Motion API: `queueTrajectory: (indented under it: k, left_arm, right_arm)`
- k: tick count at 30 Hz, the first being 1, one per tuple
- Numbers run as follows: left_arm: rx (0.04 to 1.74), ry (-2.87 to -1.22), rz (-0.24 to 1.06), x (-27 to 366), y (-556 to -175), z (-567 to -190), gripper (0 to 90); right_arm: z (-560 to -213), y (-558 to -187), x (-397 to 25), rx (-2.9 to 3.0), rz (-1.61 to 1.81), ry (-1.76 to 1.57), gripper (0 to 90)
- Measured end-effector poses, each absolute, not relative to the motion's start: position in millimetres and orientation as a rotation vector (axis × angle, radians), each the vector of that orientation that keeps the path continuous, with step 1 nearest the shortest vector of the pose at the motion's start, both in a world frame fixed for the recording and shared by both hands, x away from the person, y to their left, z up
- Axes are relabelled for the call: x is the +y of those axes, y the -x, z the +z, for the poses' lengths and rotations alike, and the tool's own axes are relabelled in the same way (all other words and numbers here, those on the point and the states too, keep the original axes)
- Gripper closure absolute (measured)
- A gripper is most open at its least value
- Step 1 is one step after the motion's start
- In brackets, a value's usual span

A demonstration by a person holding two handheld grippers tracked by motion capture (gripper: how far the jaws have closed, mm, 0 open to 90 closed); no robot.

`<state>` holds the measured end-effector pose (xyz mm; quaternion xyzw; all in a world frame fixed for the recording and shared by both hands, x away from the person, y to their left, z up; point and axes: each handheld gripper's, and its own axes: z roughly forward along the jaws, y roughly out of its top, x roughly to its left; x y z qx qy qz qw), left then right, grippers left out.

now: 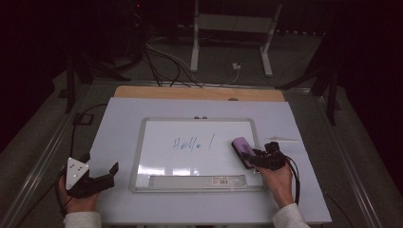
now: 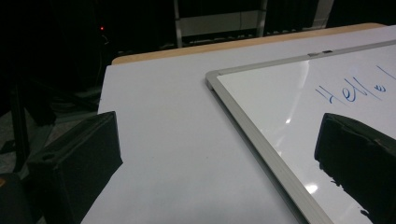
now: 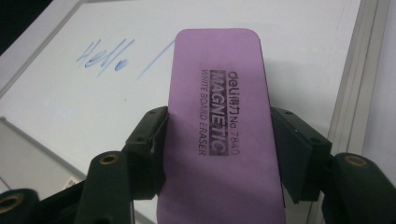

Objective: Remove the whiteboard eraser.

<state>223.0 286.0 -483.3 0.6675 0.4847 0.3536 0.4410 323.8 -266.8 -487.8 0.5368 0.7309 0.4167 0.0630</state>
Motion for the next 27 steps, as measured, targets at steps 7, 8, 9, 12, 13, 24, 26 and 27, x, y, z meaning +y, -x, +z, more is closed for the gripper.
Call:
queueTrajectory:
  k: [7,8,9,12,13,24,26,27]
  left_arm:
    - [1.205,-1.659,0.876,286.6,-223.6,-484.8,1.3]
    - [1.206,-1.657,0.876,286.6,-223.8,-484.9,1.3]
    - [1.206,-1.656,0.876,286.6,-223.8,-484.9,1.3]
    - [1.206,-1.657,0.877,286.3,-223.8,-484.7,1.3]
    - [1.206,-1.658,0.878,286.2,-223.6,-484.7,1.3]
    - [1.204,-1.658,0.879,286.9,-224.0,-485.1,1.3]
    - [1.204,-1.66,0.877,286.8,-223.9,-485.4,1.3]
    - [1.202,-1.661,0.878,286.7,-223.9,-485.4,1.3]
  right_arm:
    - [-480.5,-333.4,-263.3,2.199,1.276,-1.6,41.2]
    - [-478.9,-334.7,-262.3,2.197,1.28,-1.597,41.2]
    - [-476.8,-336.3,-260.9,2.195,1.286,-1.597,41.2]
    - [-472.9,-340.1,-258.1,2.194,1.297,-1.579,41.2]
    - [-471.7,-341.3,-257.1,2.193,1.302,-1.577,41.2]
    - [-457.5,-351.9,-249.0,2.179,1.323,-1.539,41.2]
    - [-455.6,-353.4,-247.8,2.175,1.325,-1.532,41.2]
    - [-454.8,-354.0,-247.1,2.175,1.327,-1.534,41.2]
